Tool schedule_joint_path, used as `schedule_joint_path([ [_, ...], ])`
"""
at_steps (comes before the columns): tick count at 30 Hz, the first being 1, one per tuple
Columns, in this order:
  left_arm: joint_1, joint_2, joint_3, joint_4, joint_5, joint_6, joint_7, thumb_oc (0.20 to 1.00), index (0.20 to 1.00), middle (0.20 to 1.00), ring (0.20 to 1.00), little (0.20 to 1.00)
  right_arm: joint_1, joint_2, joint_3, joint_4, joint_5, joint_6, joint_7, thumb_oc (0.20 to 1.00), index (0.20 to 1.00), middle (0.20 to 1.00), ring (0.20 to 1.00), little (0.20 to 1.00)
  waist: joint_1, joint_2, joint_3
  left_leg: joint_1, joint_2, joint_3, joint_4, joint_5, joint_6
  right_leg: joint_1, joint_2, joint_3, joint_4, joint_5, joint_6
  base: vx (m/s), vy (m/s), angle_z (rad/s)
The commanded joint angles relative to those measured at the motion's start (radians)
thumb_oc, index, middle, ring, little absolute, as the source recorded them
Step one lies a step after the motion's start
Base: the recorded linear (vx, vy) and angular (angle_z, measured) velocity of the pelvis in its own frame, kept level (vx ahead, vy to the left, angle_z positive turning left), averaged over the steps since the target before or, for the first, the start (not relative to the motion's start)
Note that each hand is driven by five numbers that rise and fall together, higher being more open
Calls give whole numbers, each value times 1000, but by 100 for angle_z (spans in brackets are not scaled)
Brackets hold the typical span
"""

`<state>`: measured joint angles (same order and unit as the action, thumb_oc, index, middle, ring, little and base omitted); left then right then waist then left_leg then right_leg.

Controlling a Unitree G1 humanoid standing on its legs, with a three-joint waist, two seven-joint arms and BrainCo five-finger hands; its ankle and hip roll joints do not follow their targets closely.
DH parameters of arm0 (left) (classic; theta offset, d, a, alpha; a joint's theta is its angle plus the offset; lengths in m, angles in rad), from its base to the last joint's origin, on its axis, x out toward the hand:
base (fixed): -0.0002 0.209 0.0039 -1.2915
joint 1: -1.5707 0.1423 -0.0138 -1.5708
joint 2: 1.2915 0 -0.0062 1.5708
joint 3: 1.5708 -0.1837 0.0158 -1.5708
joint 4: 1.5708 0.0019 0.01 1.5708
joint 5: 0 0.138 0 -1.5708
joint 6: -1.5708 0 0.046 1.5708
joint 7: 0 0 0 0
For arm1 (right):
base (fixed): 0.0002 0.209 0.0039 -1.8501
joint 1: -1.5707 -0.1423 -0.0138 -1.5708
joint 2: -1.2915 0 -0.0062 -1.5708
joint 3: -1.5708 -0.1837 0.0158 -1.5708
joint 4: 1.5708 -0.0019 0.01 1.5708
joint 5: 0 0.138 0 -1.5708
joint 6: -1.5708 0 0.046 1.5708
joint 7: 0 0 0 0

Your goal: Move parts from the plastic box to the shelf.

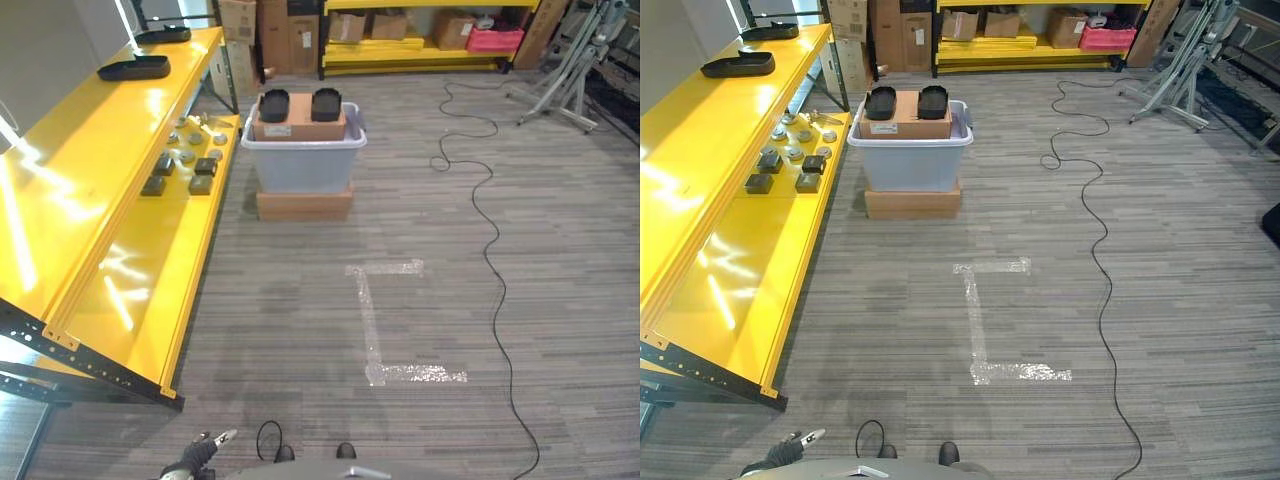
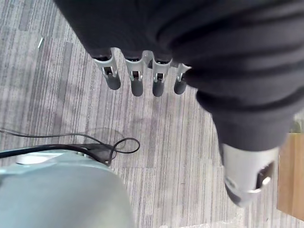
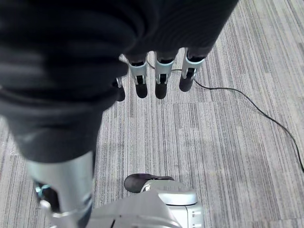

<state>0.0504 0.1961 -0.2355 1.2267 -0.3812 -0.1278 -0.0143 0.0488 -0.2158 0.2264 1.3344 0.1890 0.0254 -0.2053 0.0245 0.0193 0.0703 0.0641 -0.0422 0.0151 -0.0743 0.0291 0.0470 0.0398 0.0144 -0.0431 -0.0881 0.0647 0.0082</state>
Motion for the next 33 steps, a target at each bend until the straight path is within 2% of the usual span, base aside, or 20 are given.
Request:
schedule_joint_path([
  [1,-52,-5,27,31,70,-22,1,1000,1000,1000,1000,1000,-27,-5,22,60,-6,-4,13,1000,1000,1000,1000,1000,9,-26,-16,-32,-28,-22,14,-36,-1,-7,-19,-3,11,3,75,0,0,0],
  [3,-53,-4,24,28,57,-22,-1,1000,1000,1000,1000,1000,-32,-8,19,62,12,5,18,1000,1000,1000,1000,1000,11,-28,-17,-31,-28,-21,14,-36,-1,-5,-18,-5,11,3,74,0,0,0],
  [10,-59,6,39,50,65,38,50,1000,1000,1000,1000,1000,-54,-20,-18,80,115,82,80,1000,1000,1000,1000,1000,23,-41,-30,-17,-28,-29,19,-38,-1,11,-18,-17,11,3,72,34,-24,5],
  [14,-62,7,47,59,80,55,76,1000,1000,1000,1000,1000,-57,-22,-18,77,83,73,105,1000,1000,1000,1000,1000,24,-42,-34,-16,-29,-28,23,-39,0,12,-19,-17,14,3,70,14,-5,4],
  [21,-65,1,52,82,78,133,64,1000,1000,1000,1000,1000,-62,-18,-6,62,82,71,128,1000,1000,1000,1000,1000,22,-43,-40,-13,-28,-27,25,-40,0,13,-21,-20,19,2,70,0,0,0],
  [25,-71,-2,56,92,85,149,49,1000,1000,1000,1000,1000,-65,-15,-7,68,101,115,143,1000,1000,1000,1000,1000,20,-43,-44,-12,-27,-23,29,-44,0,13,-22,-20,22,0,70,0,0,0],
  [26,-72,-4,56,97,77,159,46,1000,1000,1000,1000,1000,-64,-12,-15,77,115,154,153,1000,1000,1000,1000,1000,18,-42,-43,-10,-26,-21,28,-45,1,12,-21,-19,24,-2,69,0,0,0],
  [33,-74,-5,55,108,88,186,37,1000,1000,1000,1000,1000,-58,-11,-30,100,120,182,135,1000,1000,1000,1000,1000,15,-41,-42,-9,-25,-17,29,-48,2,12,-21,-15,24,-5,69,0,0,0],
])
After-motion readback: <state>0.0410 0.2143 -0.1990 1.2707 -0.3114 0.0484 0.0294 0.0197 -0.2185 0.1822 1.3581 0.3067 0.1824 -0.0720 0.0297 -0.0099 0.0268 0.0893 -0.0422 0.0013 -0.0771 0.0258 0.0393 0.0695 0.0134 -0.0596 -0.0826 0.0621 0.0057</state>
